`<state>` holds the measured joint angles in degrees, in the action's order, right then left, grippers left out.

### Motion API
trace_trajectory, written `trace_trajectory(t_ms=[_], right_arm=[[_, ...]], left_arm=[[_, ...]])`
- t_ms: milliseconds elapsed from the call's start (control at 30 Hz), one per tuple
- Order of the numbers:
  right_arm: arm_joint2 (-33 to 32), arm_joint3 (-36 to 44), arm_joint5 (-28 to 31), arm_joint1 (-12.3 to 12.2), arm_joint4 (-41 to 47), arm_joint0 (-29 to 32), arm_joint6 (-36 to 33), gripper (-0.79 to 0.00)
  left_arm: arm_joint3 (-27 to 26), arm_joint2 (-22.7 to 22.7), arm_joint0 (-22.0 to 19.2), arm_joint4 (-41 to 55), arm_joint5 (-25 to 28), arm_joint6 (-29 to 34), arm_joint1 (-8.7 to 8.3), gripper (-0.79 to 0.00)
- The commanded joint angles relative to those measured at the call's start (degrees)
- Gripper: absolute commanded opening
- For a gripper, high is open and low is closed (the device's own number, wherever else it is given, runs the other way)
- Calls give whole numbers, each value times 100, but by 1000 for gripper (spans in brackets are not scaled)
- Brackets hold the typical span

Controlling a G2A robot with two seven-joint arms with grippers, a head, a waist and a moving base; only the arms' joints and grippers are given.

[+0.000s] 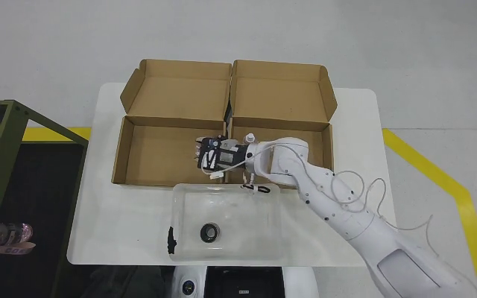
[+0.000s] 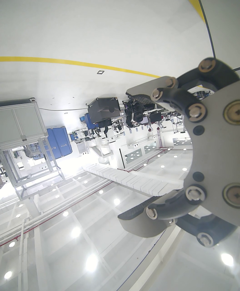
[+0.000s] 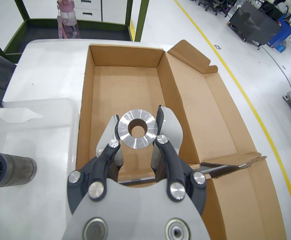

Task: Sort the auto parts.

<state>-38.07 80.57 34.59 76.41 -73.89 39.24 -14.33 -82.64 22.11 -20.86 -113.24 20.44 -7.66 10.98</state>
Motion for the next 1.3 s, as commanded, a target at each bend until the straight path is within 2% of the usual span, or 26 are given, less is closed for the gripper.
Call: trace_trajectory(t_ms=[0,400,667,767,867,1167,1267], right_arm=[[94,-192,-31,69,0,-142,-111,-785],[670,-1119,-418,560,-3,-737,-554,-785],[877,-1551,-656,820,-51,-895,-842,-785],[912,-1677,-685,889,-102,-933,-899,-742],[944,-1763,-721,946,-197,-964,-983,-637],[931,-1937,-737,1071,-348,-986,-1081,-542],[925,-1967,-733,1099,-437,-980,-1103,-440]], left_arm=[[0,0,0,0,0,0,0,0],[0,0,0,0,0,0,0,0],[0,0,0,0,0,0,0,0],[0,0,0,0,0,0,0,0],[0,0,0,0,0,0,0,0],[0,0,0,0,0,0,0,0],[0,0,0,0,0,0,0,0]])
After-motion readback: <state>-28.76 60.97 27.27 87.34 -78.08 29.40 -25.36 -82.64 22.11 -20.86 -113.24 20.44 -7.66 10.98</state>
